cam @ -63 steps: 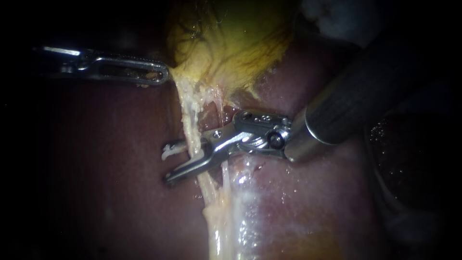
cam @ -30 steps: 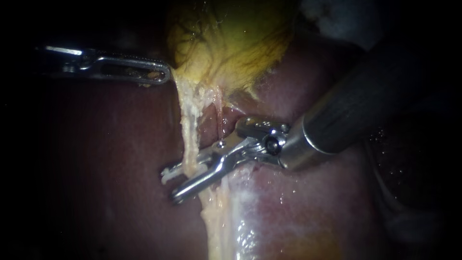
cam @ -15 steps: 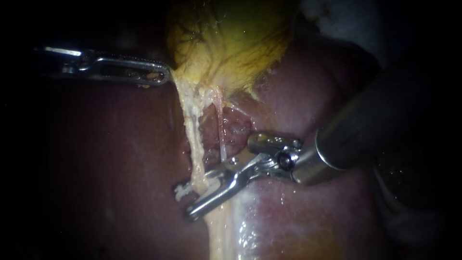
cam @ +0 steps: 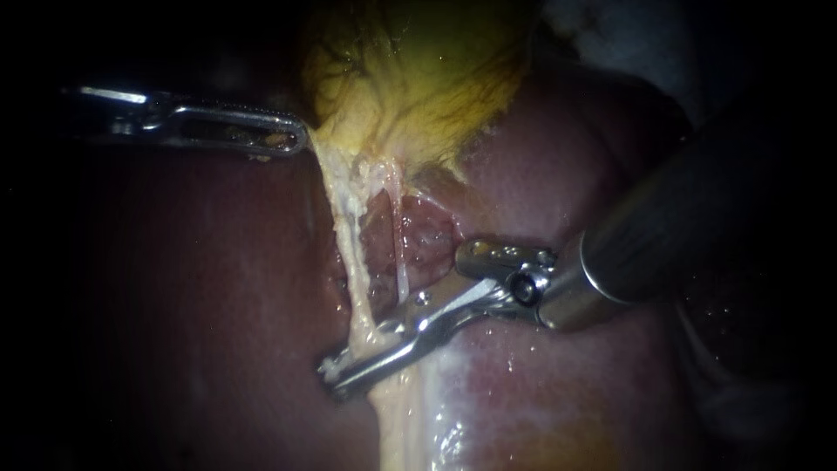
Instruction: Clipping first clip left tube
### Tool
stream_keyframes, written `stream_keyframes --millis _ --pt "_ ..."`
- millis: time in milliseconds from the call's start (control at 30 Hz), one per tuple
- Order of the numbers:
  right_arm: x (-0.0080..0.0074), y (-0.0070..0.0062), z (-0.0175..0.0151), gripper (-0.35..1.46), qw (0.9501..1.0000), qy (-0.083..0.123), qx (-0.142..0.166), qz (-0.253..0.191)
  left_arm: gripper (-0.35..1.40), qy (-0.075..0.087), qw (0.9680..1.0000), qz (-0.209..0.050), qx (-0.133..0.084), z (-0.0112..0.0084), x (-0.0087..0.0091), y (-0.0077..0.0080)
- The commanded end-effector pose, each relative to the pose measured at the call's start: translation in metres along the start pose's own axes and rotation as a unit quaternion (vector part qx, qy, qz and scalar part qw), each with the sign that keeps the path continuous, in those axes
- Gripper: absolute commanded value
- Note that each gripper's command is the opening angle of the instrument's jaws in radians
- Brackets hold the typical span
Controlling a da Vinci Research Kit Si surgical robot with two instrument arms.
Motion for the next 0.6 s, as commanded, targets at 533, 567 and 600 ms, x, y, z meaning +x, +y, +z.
stream_keyframes --millis 533,567,600 --pt "-0.0002 0.0001 -0.0001 -0.35 0.9987 -0.023 0.005 0.045 -0.35 0.0 1.0 0.0 0.0 0.0 0.0 0.0" --pt "-0.0001 0.0001 -0.0001 -0.35 0.9987 -0.023 0.005 0.045 -0.35 0.0 1.0 0.0 0.0 0.0 0.0 0.0" --pt "-0.0002 0.0001 -0.0001 -0.35 0.9987 -0.023 0.005 0.045 -0.35 0.0 1.0 0.0 0.0 0.0 0.0 0.0"
